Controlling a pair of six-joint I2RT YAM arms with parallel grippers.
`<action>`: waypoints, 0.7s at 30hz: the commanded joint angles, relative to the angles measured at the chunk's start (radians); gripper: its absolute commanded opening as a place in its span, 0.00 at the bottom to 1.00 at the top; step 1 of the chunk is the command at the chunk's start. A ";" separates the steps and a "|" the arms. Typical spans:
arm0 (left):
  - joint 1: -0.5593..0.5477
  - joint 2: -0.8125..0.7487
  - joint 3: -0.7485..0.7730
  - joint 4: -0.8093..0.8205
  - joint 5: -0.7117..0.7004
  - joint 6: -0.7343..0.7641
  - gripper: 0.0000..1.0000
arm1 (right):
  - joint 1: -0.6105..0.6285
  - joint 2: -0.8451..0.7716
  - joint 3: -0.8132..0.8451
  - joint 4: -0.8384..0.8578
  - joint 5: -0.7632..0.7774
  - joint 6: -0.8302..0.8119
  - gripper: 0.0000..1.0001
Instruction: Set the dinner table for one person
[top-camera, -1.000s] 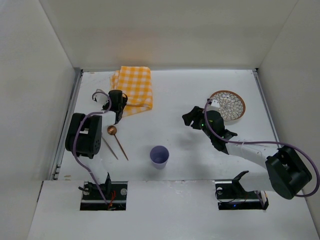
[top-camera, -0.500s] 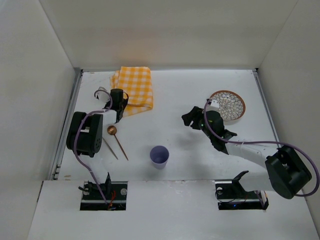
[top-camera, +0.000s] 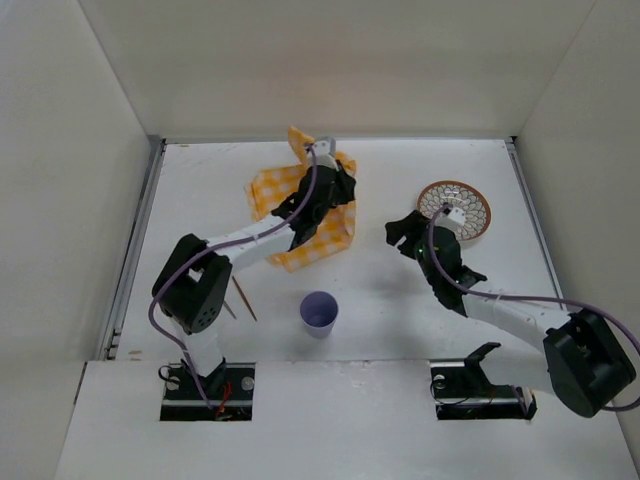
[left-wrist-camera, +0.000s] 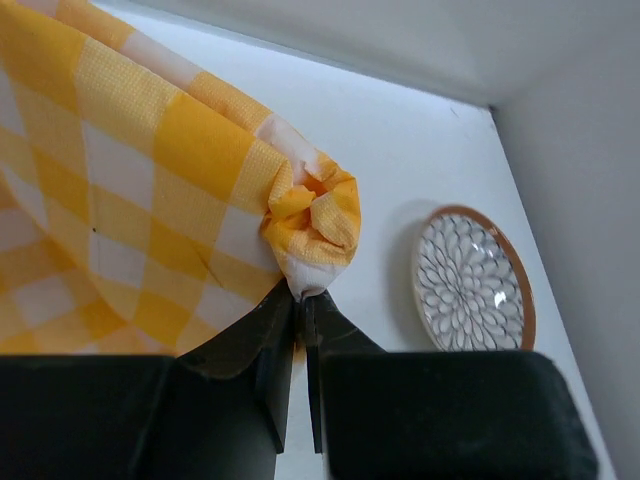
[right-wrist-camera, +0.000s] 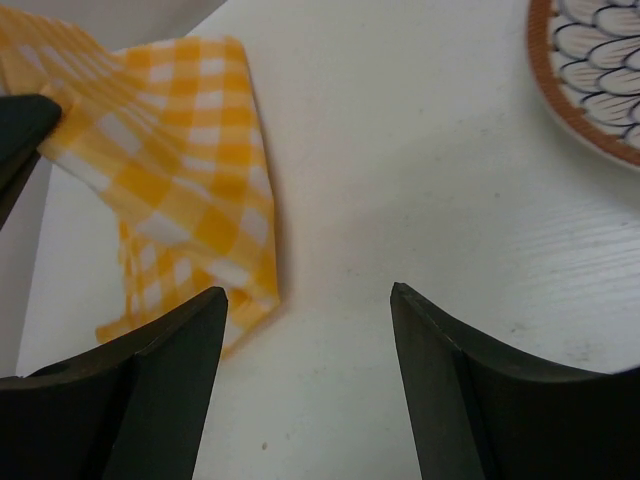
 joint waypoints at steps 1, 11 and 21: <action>-0.077 0.051 0.104 0.031 0.067 0.226 0.06 | -0.045 -0.063 -0.035 0.029 0.090 0.063 0.73; -0.198 0.197 0.316 -0.056 0.201 0.276 0.27 | -0.225 -0.268 -0.137 -0.081 0.170 0.166 0.73; -0.139 -0.065 0.073 -0.050 0.048 0.207 0.47 | -0.225 -0.229 -0.116 -0.069 0.132 0.159 0.72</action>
